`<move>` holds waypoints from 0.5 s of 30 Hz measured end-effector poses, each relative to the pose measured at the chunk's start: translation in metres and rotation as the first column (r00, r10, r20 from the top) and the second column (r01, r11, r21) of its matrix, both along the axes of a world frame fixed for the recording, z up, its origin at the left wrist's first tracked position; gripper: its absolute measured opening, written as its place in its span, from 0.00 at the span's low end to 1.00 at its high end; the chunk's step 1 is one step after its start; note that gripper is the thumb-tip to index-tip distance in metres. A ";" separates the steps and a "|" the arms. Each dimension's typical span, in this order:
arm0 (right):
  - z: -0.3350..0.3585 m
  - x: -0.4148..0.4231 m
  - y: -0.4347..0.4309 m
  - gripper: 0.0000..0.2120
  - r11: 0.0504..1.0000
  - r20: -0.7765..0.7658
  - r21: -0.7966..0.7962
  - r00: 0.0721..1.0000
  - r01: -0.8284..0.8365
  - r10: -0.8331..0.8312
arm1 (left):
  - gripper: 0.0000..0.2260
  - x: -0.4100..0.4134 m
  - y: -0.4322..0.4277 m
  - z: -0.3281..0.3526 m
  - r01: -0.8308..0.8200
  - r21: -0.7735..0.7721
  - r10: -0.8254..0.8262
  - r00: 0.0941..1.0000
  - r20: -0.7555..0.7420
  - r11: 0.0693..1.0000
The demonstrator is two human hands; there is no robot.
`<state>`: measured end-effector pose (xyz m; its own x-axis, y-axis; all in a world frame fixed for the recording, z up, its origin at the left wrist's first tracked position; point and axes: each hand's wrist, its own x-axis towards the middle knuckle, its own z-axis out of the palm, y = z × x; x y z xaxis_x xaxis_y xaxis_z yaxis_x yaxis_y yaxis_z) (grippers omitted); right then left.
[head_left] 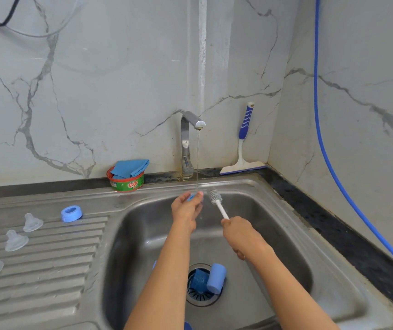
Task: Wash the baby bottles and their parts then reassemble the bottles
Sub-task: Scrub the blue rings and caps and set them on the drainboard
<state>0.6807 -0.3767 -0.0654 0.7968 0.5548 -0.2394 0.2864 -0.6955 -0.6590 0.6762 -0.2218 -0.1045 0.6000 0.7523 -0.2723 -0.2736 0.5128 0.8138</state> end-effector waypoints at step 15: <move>0.001 0.001 0.000 0.17 0.998 0.065 -0.039 0.997 0.044 -0.042 | 0.20 -0.005 0.000 -0.005 0.094 0.542 0.095 0.946 -0.311 0.835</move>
<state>0.6821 -0.3762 -0.0642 0.8342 0.5107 -0.2081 0.2966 -0.7336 -0.6115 0.6712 -0.2221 -0.1097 0.5538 0.8326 0.0088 0.0427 -0.0389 0.9983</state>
